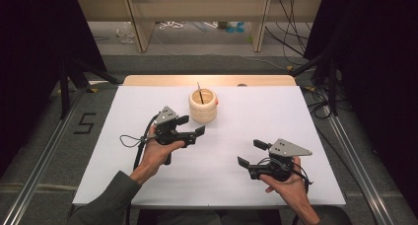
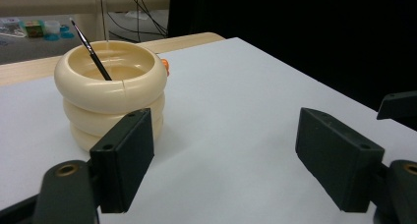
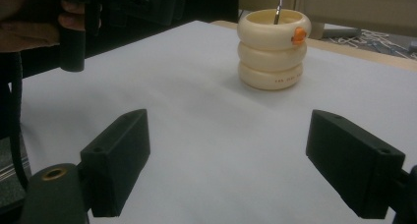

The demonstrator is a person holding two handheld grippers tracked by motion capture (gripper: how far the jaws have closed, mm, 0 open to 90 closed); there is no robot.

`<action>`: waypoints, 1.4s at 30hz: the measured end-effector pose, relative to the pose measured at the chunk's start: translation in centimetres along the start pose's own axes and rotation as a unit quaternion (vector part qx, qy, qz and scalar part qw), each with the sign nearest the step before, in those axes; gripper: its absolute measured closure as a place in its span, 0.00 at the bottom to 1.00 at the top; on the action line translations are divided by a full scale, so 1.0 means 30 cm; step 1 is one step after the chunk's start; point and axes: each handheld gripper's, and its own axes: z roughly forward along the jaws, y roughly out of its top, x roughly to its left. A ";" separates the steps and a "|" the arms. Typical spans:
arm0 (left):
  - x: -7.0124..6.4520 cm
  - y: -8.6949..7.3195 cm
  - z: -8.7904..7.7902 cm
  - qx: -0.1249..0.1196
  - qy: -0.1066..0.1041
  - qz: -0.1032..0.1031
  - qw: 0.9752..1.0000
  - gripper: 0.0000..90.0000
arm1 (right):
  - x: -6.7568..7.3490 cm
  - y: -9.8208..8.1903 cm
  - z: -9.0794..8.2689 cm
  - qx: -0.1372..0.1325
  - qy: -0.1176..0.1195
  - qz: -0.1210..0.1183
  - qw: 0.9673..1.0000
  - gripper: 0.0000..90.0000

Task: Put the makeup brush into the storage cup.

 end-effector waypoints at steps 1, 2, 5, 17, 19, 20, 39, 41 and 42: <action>-0.002 -0.003 -0.003 0.001 0.001 0.002 1.000 0.24 | 0.000 0.000 -0.001 0.001 -0.002 0.000 1.000 0.20; -0.002 -0.003 -0.003 0.001 0.001 0.002 1.000 0.24 | 0.000 0.000 -0.001 0.001 -0.002 0.000 1.000 0.20; -0.008 -0.012 -0.013 0.002 -0.001 0.000 1.000 0.24 | 0.000 0.001 -0.003 0.002 -0.005 -0.002 1.000 0.20; -0.029 -0.046 -0.051 0.007 0.000 0.018 1.000 0.23 | 0.000 0.001 -0.003 0.002 -0.006 -0.002 1.000 0.18; -0.031 -0.049 -0.057 0.007 -0.003 0.023 1.000 0.23 | 0.000 0.001 -0.002 0.002 -0.008 0.000 1.000 0.18; -0.034 -0.051 -0.060 0.008 -0.003 0.021 1.000 0.23 | 0.001 0.001 -0.002 0.002 -0.009 0.000 1.000 0.18; -0.068 -0.106 -0.106 0.015 -0.007 0.024 1.000 0.17 | 0.006 0.000 0.002 -0.004 -0.008 -0.001 1.000 0.17; -0.069 -0.111 -0.110 0.013 -0.008 0.028 0.999 0.17 | 0.006 0.002 -0.003 0.001 -0.013 -0.005 1.000 0.17; -0.072 -0.114 -0.111 0.012 -0.009 0.023 1.000 0.17 | 0.006 0.002 -0.003 0.000 -0.011 -0.004 1.000 0.17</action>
